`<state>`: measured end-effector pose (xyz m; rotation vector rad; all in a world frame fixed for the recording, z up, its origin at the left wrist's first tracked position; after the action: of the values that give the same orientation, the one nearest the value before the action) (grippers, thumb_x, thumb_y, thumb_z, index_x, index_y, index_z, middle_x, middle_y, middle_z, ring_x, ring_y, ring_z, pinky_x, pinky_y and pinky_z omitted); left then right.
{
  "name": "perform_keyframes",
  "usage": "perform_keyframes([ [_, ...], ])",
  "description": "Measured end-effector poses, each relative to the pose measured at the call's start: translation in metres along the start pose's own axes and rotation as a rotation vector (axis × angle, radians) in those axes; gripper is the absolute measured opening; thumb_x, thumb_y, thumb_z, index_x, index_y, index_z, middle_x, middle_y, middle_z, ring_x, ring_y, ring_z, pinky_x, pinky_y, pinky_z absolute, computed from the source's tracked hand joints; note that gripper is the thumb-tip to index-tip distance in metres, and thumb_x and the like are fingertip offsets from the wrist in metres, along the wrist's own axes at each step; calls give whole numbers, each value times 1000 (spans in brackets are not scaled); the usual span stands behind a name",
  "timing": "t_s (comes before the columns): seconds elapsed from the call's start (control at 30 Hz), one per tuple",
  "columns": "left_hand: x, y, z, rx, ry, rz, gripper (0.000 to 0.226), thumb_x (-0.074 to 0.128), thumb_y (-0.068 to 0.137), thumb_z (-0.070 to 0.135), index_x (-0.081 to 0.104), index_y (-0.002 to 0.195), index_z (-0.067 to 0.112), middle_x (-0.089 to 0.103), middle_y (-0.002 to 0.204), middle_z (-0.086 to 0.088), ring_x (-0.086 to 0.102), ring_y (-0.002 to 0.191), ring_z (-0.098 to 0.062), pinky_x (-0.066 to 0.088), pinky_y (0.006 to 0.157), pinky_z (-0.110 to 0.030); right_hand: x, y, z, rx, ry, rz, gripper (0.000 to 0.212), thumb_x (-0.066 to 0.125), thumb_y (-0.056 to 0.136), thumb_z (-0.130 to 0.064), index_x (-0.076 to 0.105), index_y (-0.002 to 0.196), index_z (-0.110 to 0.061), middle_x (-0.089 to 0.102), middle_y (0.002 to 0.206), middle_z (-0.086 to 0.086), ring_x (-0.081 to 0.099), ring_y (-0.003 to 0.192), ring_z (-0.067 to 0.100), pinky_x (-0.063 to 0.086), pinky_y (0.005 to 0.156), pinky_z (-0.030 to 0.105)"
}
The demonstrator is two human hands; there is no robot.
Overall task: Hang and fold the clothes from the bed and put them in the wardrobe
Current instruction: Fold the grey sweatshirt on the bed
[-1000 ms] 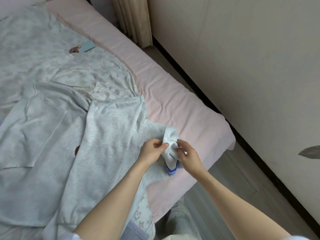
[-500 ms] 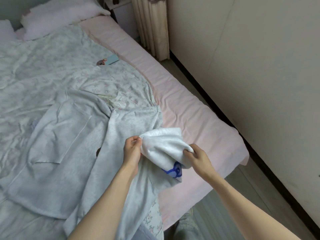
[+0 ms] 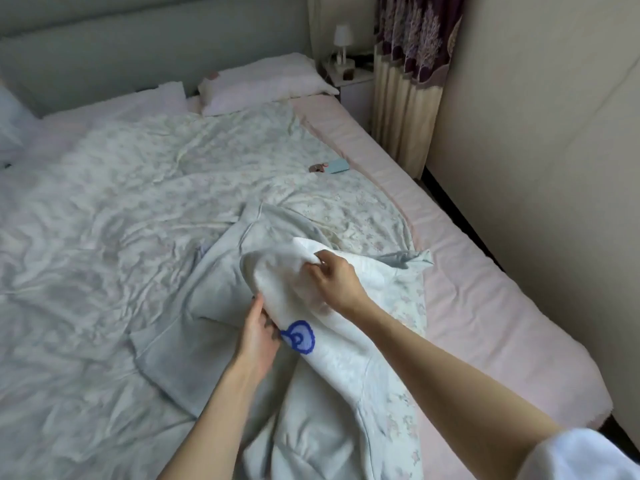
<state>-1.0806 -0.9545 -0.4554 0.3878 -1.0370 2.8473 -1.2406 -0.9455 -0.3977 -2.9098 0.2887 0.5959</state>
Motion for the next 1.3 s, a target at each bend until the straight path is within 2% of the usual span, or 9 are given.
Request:
perform_keyframes([
  [0.1,-39,28,10,101,240,220,58,44,99,33,19,150,23,32,152,-2,39,134,-20,33,109,-38,51,21,9,115,-1,-118,32,49,96,-23,54,126,-13,64,117,9,58,109,20,43,92,27],
  [0.2,-60,34,2,246,623,354,65,47,97,18,13,151,14,14,157,-8,18,144,-21,19,116,-37,71,1,46,199,17,-19,36,42,98,-16,50,133,-11,56,132,8,51,124,18,37,100,21],
  [0.4,-39,17,-63,622,1204,39,59,42,85,34,45,138,9,34,150,-12,30,139,-29,34,108,-44,50,-86,153,518,-142,376,36,43,94,-8,51,130,-6,52,132,10,46,123,25,36,103,33],
  [0.53,-21,-5,-126,522,1374,-171,63,40,78,46,56,127,9,44,142,-17,46,128,-37,45,95,-55,36,-124,189,706,-49,201,34,46,96,-17,49,129,-12,57,118,4,56,92,16,42,74,20],
  [0.7,-9,-45,-170,175,1403,-226,104,10,60,75,13,150,23,-6,159,-1,-5,146,-19,5,115,-50,13,-116,202,714,12,161,42,48,93,-24,47,133,-13,62,112,3,62,100,23,51,88,43],
  [0.83,5,-59,-188,114,1565,-181,108,42,69,78,1,151,21,-15,157,-14,-3,146,-31,7,113,-57,-5,-88,201,513,-197,143,44,49,94,-14,41,137,-10,52,128,8,56,105,22,46,88,32],
  [0.93,21,-59,-201,161,1600,-25,123,80,41,67,33,141,11,33,146,-27,44,126,-44,42,92,-61,-32,-59,207,206,-645,28,64,52,85,-1,31,144,-13,36,145,13,36,130,31,37,103,41],
  [1.1,47,-47,-216,99,1611,242,121,89,21,56,54,130,16,51,132,-22,46,105,-36,45,83,-51,-87,8,230,-335,-1402,-403,108,71,62,-3,10,147,-32,25,154,9,29,138,36,23,101,69],
  [1.3,44,-40,-219,147,1684,439,71,90,37,8,57,99,19,60,93,-6,54,70,-30,44,56,-38,-97,64,237,-491,-1554,-546,99,59,86,-25,-21,142,-41,-4,159,5,1,144,36,0,103,70],
])
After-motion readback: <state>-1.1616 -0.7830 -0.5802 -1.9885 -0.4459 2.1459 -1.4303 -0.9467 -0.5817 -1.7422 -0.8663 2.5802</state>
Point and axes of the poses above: each hand's wrist, its own y-axis towards the middle knuckle, its own x-axis out of the palm, z = x × y, the point moved 1 cm from there along y, towards the middle knuckle
